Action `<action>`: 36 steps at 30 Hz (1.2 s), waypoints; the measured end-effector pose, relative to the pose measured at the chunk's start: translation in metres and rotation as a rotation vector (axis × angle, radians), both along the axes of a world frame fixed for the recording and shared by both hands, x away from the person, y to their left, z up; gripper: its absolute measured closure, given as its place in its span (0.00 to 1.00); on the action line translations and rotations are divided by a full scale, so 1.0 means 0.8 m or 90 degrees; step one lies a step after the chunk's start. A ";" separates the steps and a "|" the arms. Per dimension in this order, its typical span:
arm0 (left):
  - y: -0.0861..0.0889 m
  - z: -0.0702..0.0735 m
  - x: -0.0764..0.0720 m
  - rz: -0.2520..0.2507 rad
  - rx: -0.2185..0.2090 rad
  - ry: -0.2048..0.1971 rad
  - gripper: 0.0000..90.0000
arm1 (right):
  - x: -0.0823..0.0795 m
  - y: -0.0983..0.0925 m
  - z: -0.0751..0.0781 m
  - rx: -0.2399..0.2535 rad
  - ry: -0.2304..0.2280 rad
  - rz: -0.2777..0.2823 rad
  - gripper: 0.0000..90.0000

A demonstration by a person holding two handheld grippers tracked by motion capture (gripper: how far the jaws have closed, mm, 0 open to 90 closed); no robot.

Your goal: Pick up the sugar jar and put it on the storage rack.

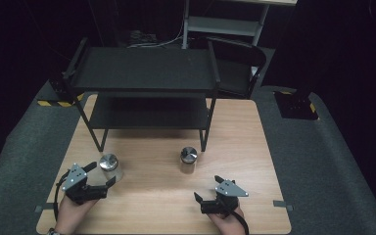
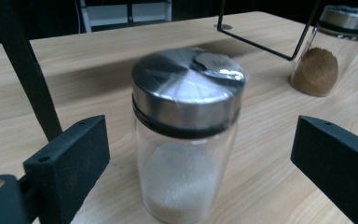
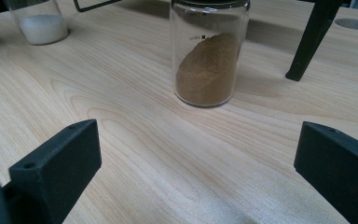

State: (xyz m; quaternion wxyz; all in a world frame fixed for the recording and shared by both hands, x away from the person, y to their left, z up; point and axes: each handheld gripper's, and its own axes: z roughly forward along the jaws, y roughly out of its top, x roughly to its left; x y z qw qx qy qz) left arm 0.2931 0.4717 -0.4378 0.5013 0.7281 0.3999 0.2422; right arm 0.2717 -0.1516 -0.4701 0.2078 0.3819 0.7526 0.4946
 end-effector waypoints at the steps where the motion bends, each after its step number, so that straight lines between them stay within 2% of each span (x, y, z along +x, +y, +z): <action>1: 0.000 0.000 0.001 0.001 -0.002 -0.002 0.06 | 0.000 0.000 0.000 0.000 0.000 0.000 0.00; 9: 0.005 0.000 0.018 -0.006 -0.017 -0.003 0.13 | 0.000 0.000 0.000 -0.002 -0.002 0.002 0.00; 11: 0.007 -0.001 0.021 -0.015 -0.020 -0.007 0.18 | 0.000 0.000 0.000 -0.001 -0.002 0.002 0.00; 17: 0.006 -0.001 0.024 -0.030 -0.007 -0.030 0.26 | 0.000 -0.001 -0.001 0.001 -0.002 0.002 0.00; 23: 0.000 0.002 0.024 -0.033 0.017 -0.039 0.35 | 0.000 -0.002 -0.001 0.003 -0.003 0.004 0.00; 28: -0.002 0.001 0.023 -0.031 0.023 -0.047 0.37 | 0.000 -0.002 -0.001 0.004 -0.003 0.004 0.00; 36: -0.002 -0.004 0.022 -0.031 0.018 -0.056 0.38 | 0.000 -0.002 -0.001 0.004 -0.004 0.005 0.00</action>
